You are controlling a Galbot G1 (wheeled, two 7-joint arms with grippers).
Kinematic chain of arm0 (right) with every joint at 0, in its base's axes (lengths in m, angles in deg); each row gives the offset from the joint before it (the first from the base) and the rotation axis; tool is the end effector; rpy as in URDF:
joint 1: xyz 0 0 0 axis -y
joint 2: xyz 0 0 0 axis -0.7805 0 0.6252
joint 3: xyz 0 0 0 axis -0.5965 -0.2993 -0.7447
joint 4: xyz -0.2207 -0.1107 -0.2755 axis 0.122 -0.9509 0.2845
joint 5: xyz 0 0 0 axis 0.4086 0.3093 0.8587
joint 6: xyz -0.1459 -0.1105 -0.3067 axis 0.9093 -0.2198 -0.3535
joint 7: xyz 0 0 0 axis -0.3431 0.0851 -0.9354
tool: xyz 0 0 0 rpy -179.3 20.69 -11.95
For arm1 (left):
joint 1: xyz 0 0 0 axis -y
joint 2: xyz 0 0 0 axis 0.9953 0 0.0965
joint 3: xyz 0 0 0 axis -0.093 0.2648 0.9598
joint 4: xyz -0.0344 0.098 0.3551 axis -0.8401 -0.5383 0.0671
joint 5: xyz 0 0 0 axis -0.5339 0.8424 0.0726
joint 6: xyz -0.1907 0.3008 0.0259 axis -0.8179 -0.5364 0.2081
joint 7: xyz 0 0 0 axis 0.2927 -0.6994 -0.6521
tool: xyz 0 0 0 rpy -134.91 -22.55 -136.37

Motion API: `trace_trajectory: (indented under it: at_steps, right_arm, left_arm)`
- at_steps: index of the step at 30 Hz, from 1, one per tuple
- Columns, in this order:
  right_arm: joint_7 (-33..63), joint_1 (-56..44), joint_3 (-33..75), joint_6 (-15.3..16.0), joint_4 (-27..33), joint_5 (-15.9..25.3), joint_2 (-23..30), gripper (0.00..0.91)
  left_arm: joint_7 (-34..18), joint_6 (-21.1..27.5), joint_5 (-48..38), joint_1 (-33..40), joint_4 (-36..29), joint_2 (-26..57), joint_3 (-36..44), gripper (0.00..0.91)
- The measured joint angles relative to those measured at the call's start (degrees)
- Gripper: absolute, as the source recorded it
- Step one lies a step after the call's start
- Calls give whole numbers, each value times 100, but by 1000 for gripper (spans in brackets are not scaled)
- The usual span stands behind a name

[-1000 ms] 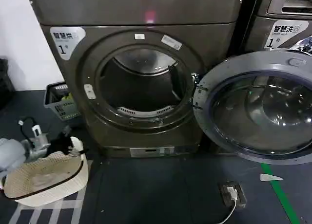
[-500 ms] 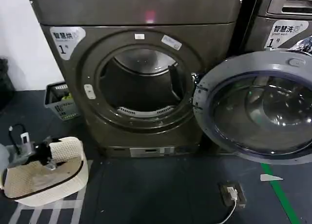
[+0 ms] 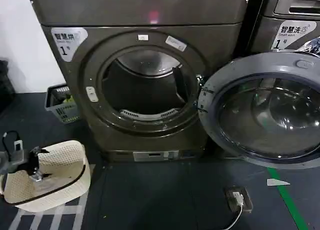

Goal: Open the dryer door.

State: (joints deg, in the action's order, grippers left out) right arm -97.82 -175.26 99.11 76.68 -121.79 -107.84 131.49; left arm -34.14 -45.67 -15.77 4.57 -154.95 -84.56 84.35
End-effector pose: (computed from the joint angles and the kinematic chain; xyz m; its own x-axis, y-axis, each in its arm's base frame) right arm -0.0934 -0.4110 0.0060 -0.3983 0.6964 -0.5970 0.9166 0.3271 -0.2299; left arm 0.3497 0.3663 -0.1765 -0.4962 0.0970 0.8628 0.8436 0.2887 0.4527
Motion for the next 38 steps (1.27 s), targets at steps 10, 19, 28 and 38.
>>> trace_trajectory:
  at_steps: [10,19,28,38]
  right_arm:
    - [-35,-67,58,-39,-11,-23,47,907]
    - [-72,-40,5,-70,-77,-1,49,907]
    - [-97,-7,-2,-89,-62,72,41,907]
    - [-141,4,12,-95,-7,149,7,907]
  left_arm:
    - [-130,-23,146,-5,14,2,27,907]
    - [-39,-50,168,4,-37,39,118,907]
    - [93,-100,368,14,62,23,154,907]
    - [206,-35,605,36,129,-36,196,907]
